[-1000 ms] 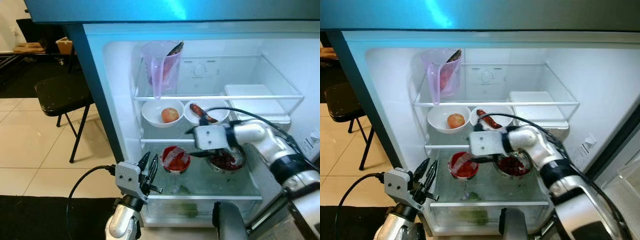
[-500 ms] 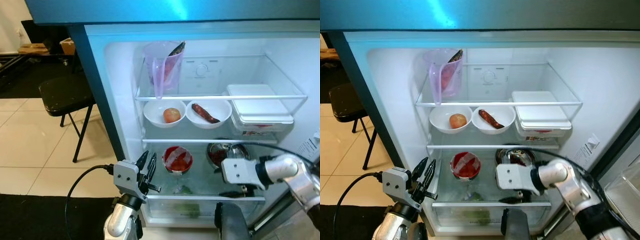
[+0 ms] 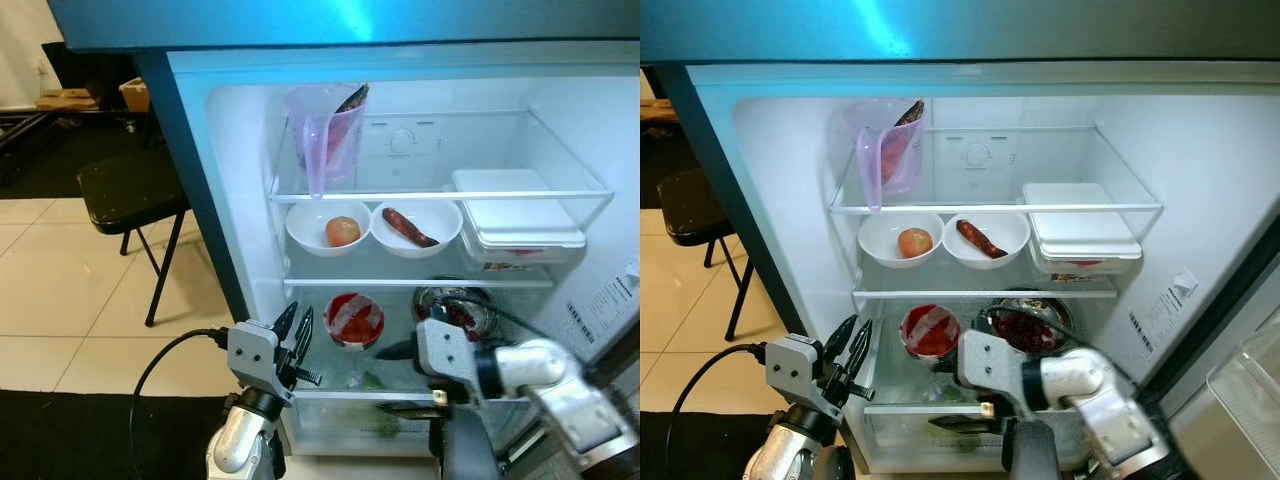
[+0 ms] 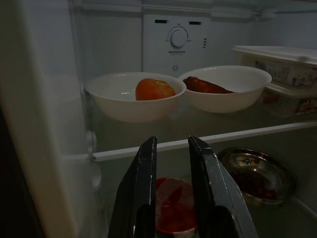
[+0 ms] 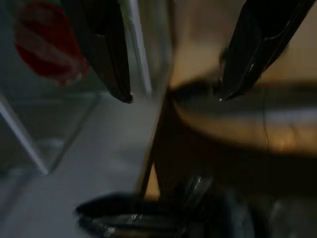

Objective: Restocking fridge

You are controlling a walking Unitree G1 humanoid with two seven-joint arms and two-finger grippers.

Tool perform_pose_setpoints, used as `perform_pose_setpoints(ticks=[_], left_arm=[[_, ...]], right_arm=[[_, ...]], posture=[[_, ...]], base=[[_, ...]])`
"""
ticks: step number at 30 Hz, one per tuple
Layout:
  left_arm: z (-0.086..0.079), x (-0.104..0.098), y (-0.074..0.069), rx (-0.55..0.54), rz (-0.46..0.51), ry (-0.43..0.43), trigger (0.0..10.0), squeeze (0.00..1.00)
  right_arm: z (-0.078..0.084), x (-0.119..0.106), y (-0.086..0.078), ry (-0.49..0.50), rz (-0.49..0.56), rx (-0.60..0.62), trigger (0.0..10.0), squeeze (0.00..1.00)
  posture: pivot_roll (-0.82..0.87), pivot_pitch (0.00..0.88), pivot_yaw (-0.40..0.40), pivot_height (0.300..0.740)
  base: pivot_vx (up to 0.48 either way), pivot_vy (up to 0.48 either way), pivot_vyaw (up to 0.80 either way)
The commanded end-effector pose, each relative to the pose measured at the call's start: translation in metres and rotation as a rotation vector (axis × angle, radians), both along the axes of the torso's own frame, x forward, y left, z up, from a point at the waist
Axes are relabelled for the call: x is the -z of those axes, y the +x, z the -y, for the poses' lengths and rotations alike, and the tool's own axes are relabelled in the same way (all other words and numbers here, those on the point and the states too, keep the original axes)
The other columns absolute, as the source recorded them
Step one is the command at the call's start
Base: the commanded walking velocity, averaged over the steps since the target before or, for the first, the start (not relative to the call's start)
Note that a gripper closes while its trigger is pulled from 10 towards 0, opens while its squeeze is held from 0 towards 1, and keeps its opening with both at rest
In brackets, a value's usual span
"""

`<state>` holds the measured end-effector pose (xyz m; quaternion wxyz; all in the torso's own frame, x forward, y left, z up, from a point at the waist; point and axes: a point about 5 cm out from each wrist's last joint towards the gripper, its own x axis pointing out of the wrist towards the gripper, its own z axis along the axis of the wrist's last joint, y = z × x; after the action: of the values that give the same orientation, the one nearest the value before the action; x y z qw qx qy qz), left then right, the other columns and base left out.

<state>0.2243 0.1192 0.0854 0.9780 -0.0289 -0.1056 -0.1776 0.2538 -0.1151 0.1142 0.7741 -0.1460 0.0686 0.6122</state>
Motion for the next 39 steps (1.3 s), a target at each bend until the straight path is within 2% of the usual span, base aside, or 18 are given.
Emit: perform_pose_setpoints(ticks=[1, 3, 5, 6, 7, 12, 14, 20, 22, 24, 28, 31, 34, 39], left_arm=[[-0.003, 0.004, -0.001, 0.004, -0.012, 0.011, 10.0, 0.0], [-0.002, 0.004, -0.001, 0.005, -0.013, 0.01, 10.0, 0.0], [-0.002, 0.005, -0.001, 0.006, -0.015, 0.01, 10.0, 0.0], [-0.002, 0.005, -0.001, 0.006, -0.015, 0.01, 10.0, 0.0], [-0.002, 0.005, -0.001, 0.006, -0.016, 0.011, 10.0, 0.0], [-0.003, 0.007, 0.0, 0.006, -0.02, 0.015, 10.0, 0.0], [-0.003, 0.011, -0.001, 0.009, -0.035, 0.02, 10.0, 0.0], [-0.004, 0.02, -0.003, 0.024, -0.069, 0.03, 10.0, 0.0], [-0.003, 0.021, -0.003, 0.028, -0.076, 0.028, 10.0, 0.0], [-0.003, 0.025, -0.003, 0.036, -0.105, 0.018, 10.0, 0.0], [0.001, 0.036, -0.006, 0.058, -0.149, 0.047, 10.0, 0.0], [0.002, 0.04, -0.007, 0.056, -0.165, 0.065, 10.0, 0.0], [0.004, 0.047, -0.009, 0.066, -0.187, 0.094, 10.0, 0.0], [0.002, 0.059, -0.012, 0.036, -0.224, 0.119, 10.0, 0.0]], right_arm=[[0.002, -0.006, 0.001, 0.07, -0.006, 0.058, 10.0, 0.0], [-0.001, -0.006, 0.003, 0.156, -0.025, 0.126, 10.0, 0.0], [0.004, -0.004, 0.015, 0.264, -0.038, 0.281, 10.0, 0.0], [0.004, -0.004, 0.015, 0.264, -0.038, 0.281, 10.0, 0.0], [0.009, 0.0, 0.022, 0.329, -0.066, 0.384, 10.0, 0.0], [0.019, 0.012, 0.027, 0.377, -0.119, 0.521, 10.0, 0.0], [0.027, 0.029, 0.026, 0.342, -0.137, 0.581, 10.0, 0.0], [0.031, 0.049, 0.016, 0.379, -0.253, 0.604, 10.0, 0.0], [0.031, 0.051, 0.015, 0.391, -0.263, 0.611, 10.0, 0.0], [0.034, 0.053, 0.016, 0.45, -0.299, 0.654, 10.0, 0.0], [0.04, 0.053, 0.017, 0.643, -0.369, 0.723, 10.0, 0.0], [0.043, 0.055, 0.017, 0.68, -0.384, 0.745, 10.0, 0.0], [0.045, 0.06, 0.017, 0.678, -0.391, 0.763, 10.0, 0.0], [0.042, 0.069, 0.016, 0.617, -0.402, 0.784, 10.0, 0.0]], posture=[[0.0, 0.0, 0.006, 0.476], [0.0, 0.0, 0.007, 0.476], [-0.01, 0.0, 0.009, 0.476], [-0.01, 0.0, 0.009, 0.476], [0.0, 0.0, 0.008, 0.476], [0.0, 0.0, 0.005, 0.476], [0.0, 0.0, 0.004, 0.476], [0.0, 0.0, 0.007, 0.476], [0.0, 0.0, 0.007, 0.476], [0.0, 0.0, 0.011, 0.476], [-0.01, 0.0, 0.019, 0.476], [-0.01, 0.0, 0.019, 0.476], [-0.01, 0.0, 0.018, 0.476], [-0.02, 0.0, 0.015, 0.476]], base=[[0.0, 0.0, 0.0], [0.0, 0.0, 0.0], [0.0, 0.0, 0.0], [0.0, 0.0, 0.0], [0.0, 0.0, 0.0], [0.0, 0.0, 0.0], [0.0, 0.0, 0.0], [0.0, 0.0, 0.0], [0.0, 0.0, 0.0], [0.0, 0.0, 0.0], [0.0, 0.0, 0.0], [0.0, 0.0, 0.0], [0.0, 0.0, 0.0], [0.0, 0.0, 0.0]])
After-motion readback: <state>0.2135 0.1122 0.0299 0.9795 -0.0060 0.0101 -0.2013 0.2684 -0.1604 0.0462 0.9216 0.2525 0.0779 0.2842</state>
